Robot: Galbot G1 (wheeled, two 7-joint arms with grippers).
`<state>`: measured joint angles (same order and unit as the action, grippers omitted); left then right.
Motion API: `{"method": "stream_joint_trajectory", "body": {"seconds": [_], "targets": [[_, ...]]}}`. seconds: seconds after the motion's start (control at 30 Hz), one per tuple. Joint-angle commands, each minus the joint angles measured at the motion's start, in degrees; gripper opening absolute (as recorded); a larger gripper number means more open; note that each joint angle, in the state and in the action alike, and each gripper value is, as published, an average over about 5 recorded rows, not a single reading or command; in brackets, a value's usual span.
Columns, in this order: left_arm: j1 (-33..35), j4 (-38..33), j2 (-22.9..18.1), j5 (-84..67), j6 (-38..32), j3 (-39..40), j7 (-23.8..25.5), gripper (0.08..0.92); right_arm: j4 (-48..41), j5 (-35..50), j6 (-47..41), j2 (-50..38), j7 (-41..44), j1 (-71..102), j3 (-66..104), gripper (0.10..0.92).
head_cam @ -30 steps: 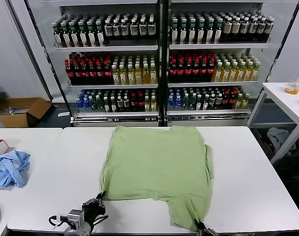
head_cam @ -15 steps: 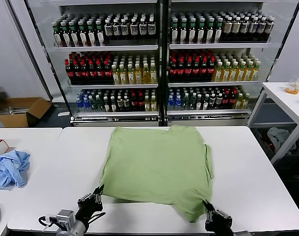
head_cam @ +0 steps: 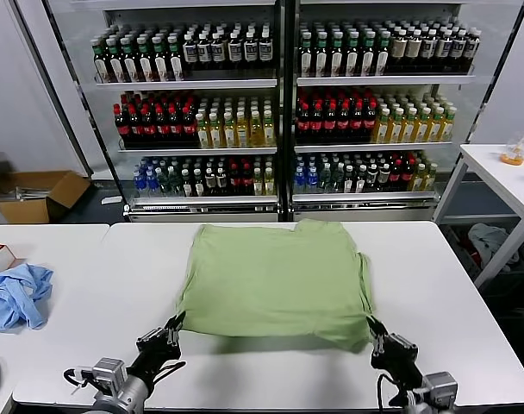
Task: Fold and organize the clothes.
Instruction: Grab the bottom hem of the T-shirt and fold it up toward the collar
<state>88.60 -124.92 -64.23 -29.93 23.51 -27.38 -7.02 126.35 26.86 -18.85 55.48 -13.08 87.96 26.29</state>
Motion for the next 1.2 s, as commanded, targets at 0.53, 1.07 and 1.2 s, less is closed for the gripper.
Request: {"method": "stream_joint_trajectory", "body": {"seconds": [0.53, 1.07, 1.2], "targets": [[-21.6, 17.9, 4.7, -3.1, -0.2, 8.6, -0.5, 0.088, -15.9, -4.4, 0.8, -3.1, 1.9, -22.3, -10.2, 0.107], [-27.4, 26.6, 2.7, 1.9, -0.8, 12.9, -1.0, 0.088, -23.7, -11.0, 1.9, -0.3, 3.4, -29.2, -15.6, 0.107], [-28.2, 27.6, 2.0, 1.9, -1.1, 13.3, -1.2, 0.088, -24.0, -11.5, 0.4, 0.7, 3.7, -29.7, -16.6, 0.146]]}}
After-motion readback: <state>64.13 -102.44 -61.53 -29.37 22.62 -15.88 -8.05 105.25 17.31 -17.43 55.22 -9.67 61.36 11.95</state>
